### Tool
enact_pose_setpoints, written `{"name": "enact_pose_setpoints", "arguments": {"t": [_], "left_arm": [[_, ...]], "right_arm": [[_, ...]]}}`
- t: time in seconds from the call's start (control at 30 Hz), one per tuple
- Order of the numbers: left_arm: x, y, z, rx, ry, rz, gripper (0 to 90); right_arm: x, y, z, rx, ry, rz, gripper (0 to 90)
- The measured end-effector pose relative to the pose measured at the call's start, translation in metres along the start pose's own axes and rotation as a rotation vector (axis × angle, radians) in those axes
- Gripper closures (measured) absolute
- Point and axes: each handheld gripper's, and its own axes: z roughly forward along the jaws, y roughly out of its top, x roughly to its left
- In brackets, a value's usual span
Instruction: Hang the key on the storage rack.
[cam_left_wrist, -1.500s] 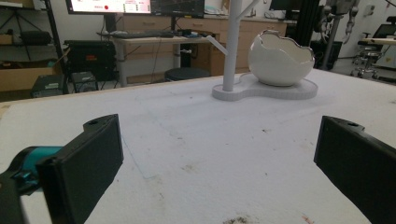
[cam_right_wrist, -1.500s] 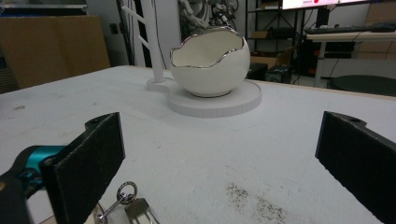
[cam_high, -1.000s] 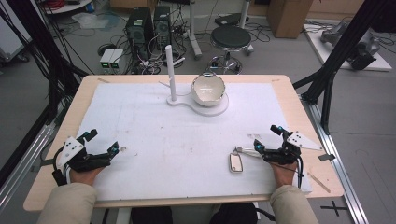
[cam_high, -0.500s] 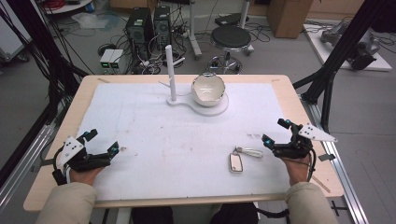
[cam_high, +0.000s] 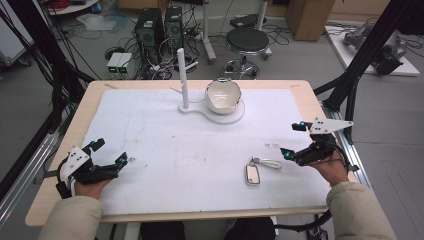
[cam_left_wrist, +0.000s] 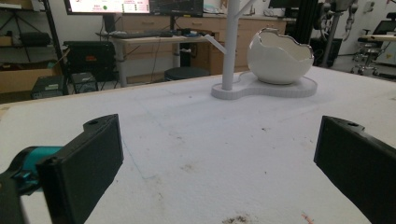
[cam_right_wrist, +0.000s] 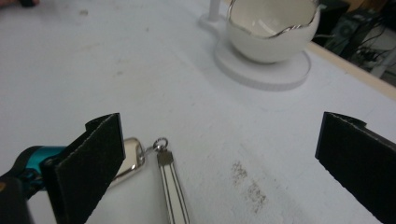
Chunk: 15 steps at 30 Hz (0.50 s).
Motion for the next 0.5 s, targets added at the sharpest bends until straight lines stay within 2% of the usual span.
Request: {"name": "enact_pose_setpoints", "arguments": {"t": [0.07, 0.1, 0.13, 0.17, 0.2, 0.23, 0.3, 0.33, 0.4, 0.5], "left_arm": [[0.000, 0.000, 0.000, -0.001, 0.000, 0.000, 1.7], [0.000, 0.000, 0.000, -0.001, -0.001, 0.000, 1.7], [0.000, 0.000, 0.000, -0.002, -0.001, 0.000, 1.7], [0.000, 0.000, 0.000, -0.001, -0.001, 0.001, 1.7], [0.000, 0.000, 0.000, -0.001, 0.000, 0.001, 1.7], [0.000, 0.000, 0.000, 0.000, 0.001, 0.000, 1.7], [0.000, 0.000, 0.000, 0.002, 0.001, -0.001, 1.7], [0.000, 0.000, 0.000, 0.001, 0.001, -0.002, 1.7], [0.000, 0.000, 0.000, 0.002, -0.001, -0.003, 1.7], [0.000, 0.000, 0.000, 0.003, -0.002, -0.002, 1.7]], "right_arm": [[0.000, -0.001, 0.006, 0.052, 0.023, -0.019, 0.6], [0.000, -0.002, 0.012, 0.110, 0.043, -0.031, 0.6], [0.000, -0.002, 0.012, 0.110, 0.043, -0.031, 0.6], [0.001, -0.005, 0.018, 0.178, 0.048, -0.052, 0.6], [0.001, -0.005, 0.018, 0.178, 0.048, -0.052, 0.6], [0.001, -0.007, 0.023, 0.240, 0.065, -0.068, 0.7], [0.001, -0.009, 0.027, 0.296, 0.082, -0.075, 0.9], [0.001, -0.009, 0.027, 0.296, 0.082, -0.075, 0.9], [0.001, -0.011, 0.032, 0.351, 0.101, -0.077, 0.9], [0.000, -0.014, 0.037, 0.387, 0.122, -0.076, 0.9]]}}
